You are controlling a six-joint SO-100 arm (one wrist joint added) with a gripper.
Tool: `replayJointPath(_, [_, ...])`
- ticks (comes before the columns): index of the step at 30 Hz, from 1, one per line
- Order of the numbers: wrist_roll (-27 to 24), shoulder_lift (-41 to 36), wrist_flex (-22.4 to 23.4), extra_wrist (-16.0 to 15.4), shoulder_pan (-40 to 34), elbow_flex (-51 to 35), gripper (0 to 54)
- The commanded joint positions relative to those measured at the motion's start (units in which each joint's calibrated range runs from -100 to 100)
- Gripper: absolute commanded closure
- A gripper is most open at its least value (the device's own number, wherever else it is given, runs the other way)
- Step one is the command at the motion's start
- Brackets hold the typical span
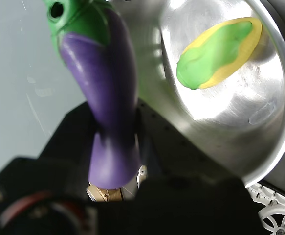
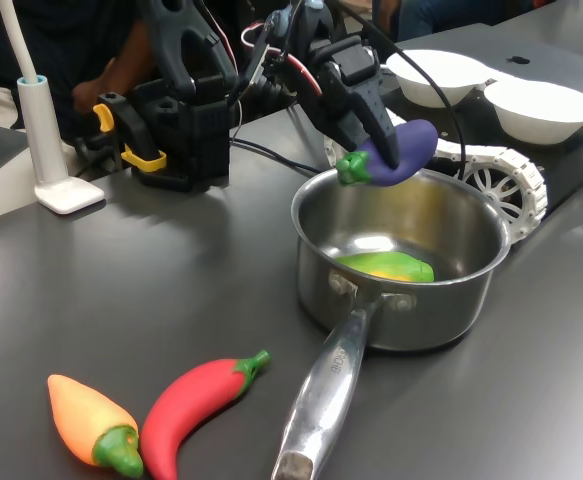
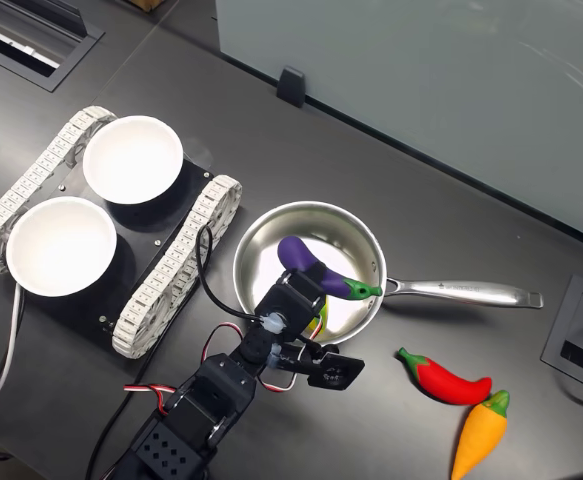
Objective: Pick up the brinjal and place them in the pan
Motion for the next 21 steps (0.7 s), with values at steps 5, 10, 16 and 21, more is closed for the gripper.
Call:
replayJointPath(5, [-0.3, -1.1, -3.8, 0.4, -0.9, -0.3, 48.4])
replayJointPath(10, [-0.6, -2.0, -1.8, 0.4, -0.8, -0.3, 39.8])
replayJointPath(16, [-0.2, -4.1, 1.3, 0.4, -1.8, -0.5, 36.7])
replayJointPath(21, [0.2, -6.4, 3.3, 0.4, -3.9, -0.2, 33.6])
